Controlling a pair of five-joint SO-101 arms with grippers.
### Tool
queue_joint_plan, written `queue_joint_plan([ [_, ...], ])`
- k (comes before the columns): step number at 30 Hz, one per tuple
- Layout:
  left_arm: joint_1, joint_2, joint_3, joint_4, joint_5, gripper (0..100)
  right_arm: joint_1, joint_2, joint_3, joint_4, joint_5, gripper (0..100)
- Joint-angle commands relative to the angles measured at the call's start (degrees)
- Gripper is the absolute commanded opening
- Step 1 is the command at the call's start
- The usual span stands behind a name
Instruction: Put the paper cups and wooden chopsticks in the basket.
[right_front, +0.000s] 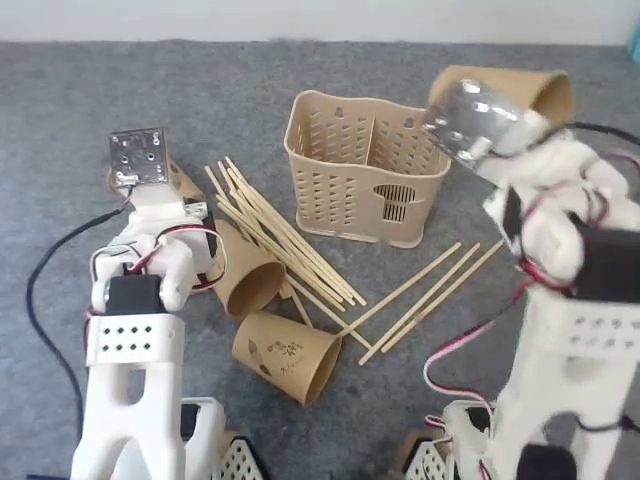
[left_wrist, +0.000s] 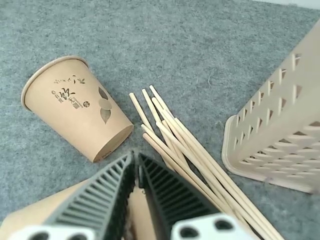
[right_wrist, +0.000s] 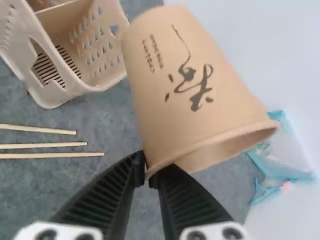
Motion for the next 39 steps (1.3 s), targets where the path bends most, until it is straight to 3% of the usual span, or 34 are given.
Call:
queue_joint_plan([
  [1, -0.2, -1.8, 1.0, -4.3, -0.4, 1, -3.6, 1.9, -4.8, -1.4, 6.9, 0.9],
  [4, -0.2, -1.8, 1.7, -5.5, -0.4, 1, -5.5, 4.0, -6.0, -1.7, 13.8, 0.9],
  [10, -0.2, -1.8, 1.7, -5.6, -0.9, 1, -6.1, 12.4, -12.6, -2.1, 20.6, 0.9],
  [25, -0.2, -1.8, 3.6, -9.2, -2.8, 1, -5.1, 19.2, -17.1, 5.0, 31.2, 0.9],
  [30, -0.2, -1.8, 3.7, -9.2, -2.8, 1, -4.8, 19.4, -17.2, 4.7, 30.2, 3.4],
  [36, -0.2, -1.8, 3.8, -9.2, -2.8, 1, -4.9, 19.0, -17.2, -1.1, 16.3, 24.1],
  [39, -0.2, -1.8, 3.8, -9.2, -2.8, 1, -5.5, 18.9, -17.2, -1.7, 12.2, 26.2],
])
